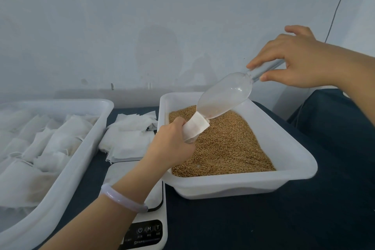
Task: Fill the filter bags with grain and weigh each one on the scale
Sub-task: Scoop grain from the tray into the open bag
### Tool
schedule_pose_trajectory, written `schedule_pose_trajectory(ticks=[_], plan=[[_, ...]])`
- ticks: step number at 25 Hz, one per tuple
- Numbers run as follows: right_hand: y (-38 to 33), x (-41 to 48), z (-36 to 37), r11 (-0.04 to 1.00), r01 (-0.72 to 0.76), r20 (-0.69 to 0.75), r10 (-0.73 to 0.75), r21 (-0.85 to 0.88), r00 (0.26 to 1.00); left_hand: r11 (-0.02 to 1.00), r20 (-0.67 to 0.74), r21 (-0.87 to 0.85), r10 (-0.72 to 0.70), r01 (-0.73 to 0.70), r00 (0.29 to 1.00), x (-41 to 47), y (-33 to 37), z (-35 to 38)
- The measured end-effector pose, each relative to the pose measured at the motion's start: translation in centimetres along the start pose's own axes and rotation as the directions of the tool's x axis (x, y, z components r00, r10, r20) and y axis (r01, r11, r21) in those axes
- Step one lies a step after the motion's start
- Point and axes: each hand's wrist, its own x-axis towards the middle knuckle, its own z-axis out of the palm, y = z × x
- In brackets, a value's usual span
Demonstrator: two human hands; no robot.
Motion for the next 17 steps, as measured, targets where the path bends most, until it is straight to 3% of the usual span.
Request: schedule_pose_trajectory(ticks=[4, 7, 10, 13, 17], plan=[[0.2, 0.2, 0.1, 0.999, -0.007, 0.016, 0.007, 0.036, 1.000, 0.996, -0.005, -0.078, -0.053, 0.053, 0.999, 0.0, 0.0, -0.3], [1.9, 0.3, 0.9, 0.983, -0.162, 0.113, 0.152, 0.087, 0.982, 0.958, 0.032, -0.261, -0.111, 0.116, 0.993, 0.0, 0.1, -0.8], [2.0, -1.0, 5.0, 0.939, -0.329, 0.320, 0.283, 0.097, 0.904, 0.791, 0.084, -0.589, -0.140, 0.163, 0.987, -0.3, 0.0, -1.7], [-0.6, -3.4, 10.9, 0.915, -0.364, 0.540, 0.220, 0.174, 0.812, 0.616, 0.117, -0.773, -0.098, 0.152, 0.988, -0.6, -0.6, -2.8], [-3.2, -4.3, 14.3, 0.928, -0.343, 0.626, 0.181, 0.148, 0.758, 0.492, 0.241, -0.854, 0.091, 0.166, 0.966, -0.8, -2.5, -5.3]])
